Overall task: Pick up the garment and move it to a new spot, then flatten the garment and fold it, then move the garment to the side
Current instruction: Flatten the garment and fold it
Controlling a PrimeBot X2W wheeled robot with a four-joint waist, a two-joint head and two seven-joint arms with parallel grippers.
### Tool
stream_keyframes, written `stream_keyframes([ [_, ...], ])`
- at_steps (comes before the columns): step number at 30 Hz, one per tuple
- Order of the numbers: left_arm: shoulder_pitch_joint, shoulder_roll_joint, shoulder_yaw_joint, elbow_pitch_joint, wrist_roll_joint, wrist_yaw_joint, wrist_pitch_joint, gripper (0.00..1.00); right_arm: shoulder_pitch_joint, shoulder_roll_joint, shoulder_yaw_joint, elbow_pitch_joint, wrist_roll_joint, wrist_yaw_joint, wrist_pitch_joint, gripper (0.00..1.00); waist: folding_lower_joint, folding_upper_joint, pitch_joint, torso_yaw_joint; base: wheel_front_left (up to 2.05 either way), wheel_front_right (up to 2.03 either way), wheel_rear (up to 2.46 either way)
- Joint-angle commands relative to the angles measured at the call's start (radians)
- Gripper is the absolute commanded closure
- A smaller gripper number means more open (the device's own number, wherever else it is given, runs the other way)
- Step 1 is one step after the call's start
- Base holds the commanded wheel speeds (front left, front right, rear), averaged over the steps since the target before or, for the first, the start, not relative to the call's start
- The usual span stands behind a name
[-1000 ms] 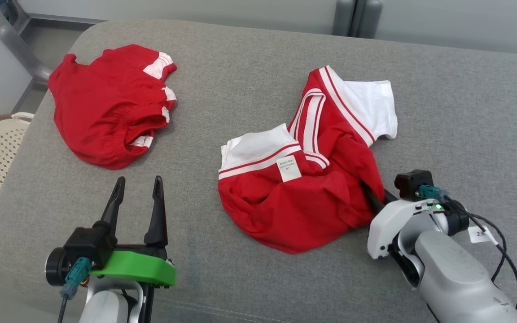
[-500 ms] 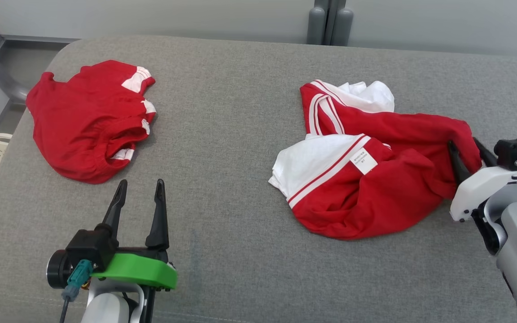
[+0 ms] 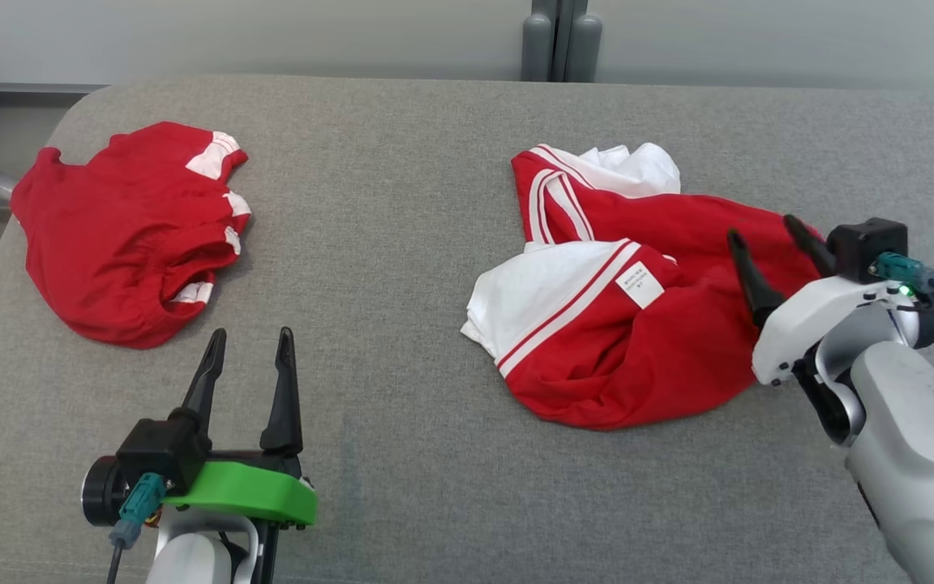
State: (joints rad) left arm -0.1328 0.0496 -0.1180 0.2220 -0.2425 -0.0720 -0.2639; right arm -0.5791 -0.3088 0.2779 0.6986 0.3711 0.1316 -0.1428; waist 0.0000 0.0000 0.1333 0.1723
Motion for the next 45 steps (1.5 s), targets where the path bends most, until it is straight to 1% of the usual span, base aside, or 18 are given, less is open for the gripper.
stream_keyframes([
  [1, -0.003, 0.002, 0.0, -0.005, -0.001, -0.001, -0.001, 0.0, 0.021, 0.006, 0.013, -0.015, 0.017, -0.002, 0.025, 0.0, 0.0, 0.0, 0.004, -0.001, 0.0, 0.0, 0.0],
  [6, -0.016, 0.002, -0.005, -0.007, -0.008, 0.0, -0.001, 0.0, 0.068, 0.008, 0.05, -0.037, 0.056, -0.002, 0.148, 0.0, 0.0, 0.0, 0.018, 0.01, 0.0, 0.0, 0.0],
  [10, -0.017, 0.002, -0.003, -0.009, -0.012, 0.002, -0.001, 0.0, 0.103, 0.005, 0.052, -0.038, 0.074, -0.002, 0.211, 0.0, 0.0, 0.0, 0.027, 0.017, 0.0, 0.0, 0.0],
  [11, -0.016, 0.002, -0.002, -0.009, -0.013, 0.003, -0.001, 0.0, 0.111, 0.008, 0.053, -0.043, 0.084, -0.002, 0.223, 0.52, 0.0, 0.0, 0.029, 0.018, 0.0, 0.0, 0.0],
  [12, -0.016, 0.002, -0.001, -0.01, -0.013, 0.004, -0.001, 0.0, 0.116, 0.011, 0.053, -0.048, 0.093, -0.002, 0.231, 0.89, 0.0, 0.0, 0.031, 0.017, 0.0, 0.0, 0.0],
  [13, -0.015, 0.002, 0.0, -0.01, -0.013, 0.004, -0.001, 0.0, 0.122, 0.01, 0.055, -0.057, 0.095, -0.002, 0.236, 1.0, 0.0, 0.0, 0.032, 0.016, 0.0, 0.0, 0.0],
  [16, -0.01, 0.001, 0.006, -0.011, -0.013, 0.008, -0.001, 0.0, 0.127, 0.001, 0.041, -0.093, 0.092, -0.002, 0.197, 1.0, 0.0, 0.0, 0.032, 0.004, 0.0, 0.0, 0.0],
  [19, -0.007, 0.001, 0.008, -0.011, -0.008, 0.008, -0.001, 0.0, 0.143, -0.004, 0.012, -0.138, 0.069, -0.002, 0.129, 1.0, 0.0, 0.0, 0.028, -0.014, 0.0, 0.0, 0.0],
  [20, -0.005, 0.001, 0.01, -0.013, -0.006, 0.009, -0.001, 0.0, 0.159, -0.007, -0.007, -0.169, 0.053, -0.002, 0.082, 1.0, 0.0, 0.0, 0.026, -0.027, 0.0, 0.0, 0.0],
  [23, -0.003, 0.002, 0.015, -0.013, -0.004, 0.007, -0.001, 0.0, 0.204, -0.012, -0.032, -0.223, 0.027, -0.002, 0.029, 1.0, 0.0, 0.0, 0.025, -0.049, 0.0, 0.0, 0.0],
  [29, -0.004, 0.002, 0.016, -0.013, 0.001, 0.004, -0.001, 0.0, 0.376, -0.015, -0.102, -0.348, 0.002, -0.002, -0.035, 1.0, 0.0, 0.0, 0.026, -0.078, 0.0, 0.0, 0.0],
  [32, -0.004, 0.002, 0.017, -0.013, 0.007, 0.0, -0.001, 0.0, 0.477, 0.0, -0.146, -0.404, -0.004, -0.002, -0.053, 1.0, 0.0, 0.0, 0.028, -0.087, 0.0, 0.0, 0.0],
  [36, -0.012, 0.002, 0.02, -0.009, 0.009, -0.006, -0.001, 0.0, 0.594, 0.033, -0.197, -0.43, -0.013, -0.002, -0.048, 1.0, 0.0, 0.0, 0.029, -0.088, 0.0, 0.0, 0.0],
  [37, -0.012, 0.002, 0.021, -0.008, 0.011, -0.007, -0.001, 0.0, 0.612, 0.041, -0.208, -0.434, -0.013, -0.002, -0.048, 0.95, 0.0, 0.0, 0.029, -0.088, 0.0, 0.0, 0.0],
  [38, -0.013, 0.002, 0.022, -0.006, 0.014, -0.009, -0.001, 0.0, 0.629, 0.049, -0.222, -0.439, -0.017, -0.002, -0.051, 0.57, 0.0, 0.0, 0.028, -0.088, 0.0, 0.0, 0.0],
  [39, -0.014, 0.002, 0.024, -0.005, 0.015, -0.009, -0.001, 0.0, 0.641, 0.058, -0.233, -0.443, -0.017, -0.002, -0.053, 0.07, 0.0, 0.0, 0.027, -0.089, 0.0, 0.0, 0.0],
  [40, -0.013, 0.002, 0.025, -0.004, 0.017, -0.011, -0.001, 0.0, 0.654, 0.067, -0.245, -0.448, -0.018, -0.002, -0.057, 0.0, 0.0, 0.0, 0.025, -0.09, 0.0, 0.0, 0.0],
  [45, -0.008, 0.002, 0.032, 0.002, 0.024, -0.016, -0.001, 0.0, 0.644, 0.095, -0.266, -0.498, -0.042, -0.002, -0.083, 0.0, 0.0, 0.0, 0.014, -0.095, 0.0, 0.0, 0.0],
])
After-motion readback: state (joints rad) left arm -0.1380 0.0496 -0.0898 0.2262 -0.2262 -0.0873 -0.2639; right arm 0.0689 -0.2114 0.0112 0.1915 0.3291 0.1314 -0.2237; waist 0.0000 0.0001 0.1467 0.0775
